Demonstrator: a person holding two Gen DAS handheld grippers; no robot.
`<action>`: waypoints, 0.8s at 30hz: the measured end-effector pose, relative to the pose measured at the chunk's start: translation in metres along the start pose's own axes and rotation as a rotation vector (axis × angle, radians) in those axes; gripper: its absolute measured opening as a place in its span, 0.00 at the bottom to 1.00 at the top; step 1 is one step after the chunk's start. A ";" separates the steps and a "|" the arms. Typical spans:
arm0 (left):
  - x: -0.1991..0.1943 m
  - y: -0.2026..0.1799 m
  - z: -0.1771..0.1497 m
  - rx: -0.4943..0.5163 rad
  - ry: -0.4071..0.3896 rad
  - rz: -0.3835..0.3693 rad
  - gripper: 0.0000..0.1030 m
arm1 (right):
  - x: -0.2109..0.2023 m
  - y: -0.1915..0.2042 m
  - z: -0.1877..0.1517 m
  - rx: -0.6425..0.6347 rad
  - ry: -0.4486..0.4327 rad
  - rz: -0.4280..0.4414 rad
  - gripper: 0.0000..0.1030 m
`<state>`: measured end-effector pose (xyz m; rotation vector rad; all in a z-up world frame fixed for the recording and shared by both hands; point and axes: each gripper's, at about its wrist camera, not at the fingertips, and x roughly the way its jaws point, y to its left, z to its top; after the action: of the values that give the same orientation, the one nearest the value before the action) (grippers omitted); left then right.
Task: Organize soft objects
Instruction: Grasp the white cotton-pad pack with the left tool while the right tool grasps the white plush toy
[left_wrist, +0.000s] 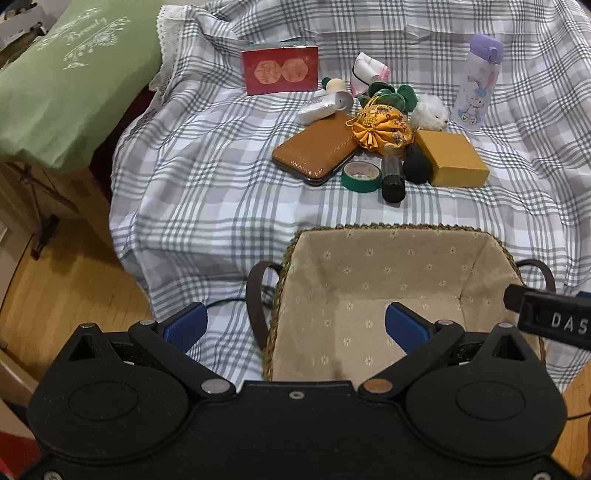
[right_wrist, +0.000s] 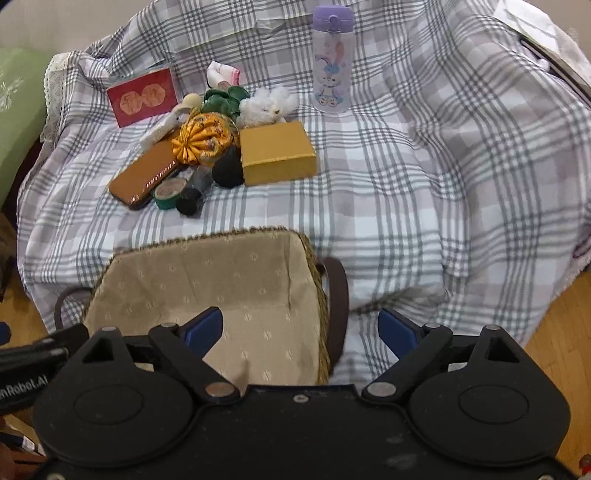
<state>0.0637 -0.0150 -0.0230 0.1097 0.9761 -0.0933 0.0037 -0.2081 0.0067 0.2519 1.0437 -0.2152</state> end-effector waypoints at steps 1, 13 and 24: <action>0.002 0.000 0.003 0.000 0.003 -0.002 0.97 | 0.002 0.000 0.004 0.003 -0.001 0.005 0.86; 0.044 0.004 0.061 -0.004 0.000 -0.008 0.96 | 0.043 -0.003 0.070 0.032 -0.016 0.042 0.81; 0.096 0.007 0.130 0.011 -0.033 -0.042 0.96 | 0.080 0.016 0.139 -0.056 -0.166 0.074 0.83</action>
<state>0.2242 -0.0285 -0.0300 0.0976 0.9451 -0.1390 0.1615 -0.2401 0.0055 0.2179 0.8725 -0.1371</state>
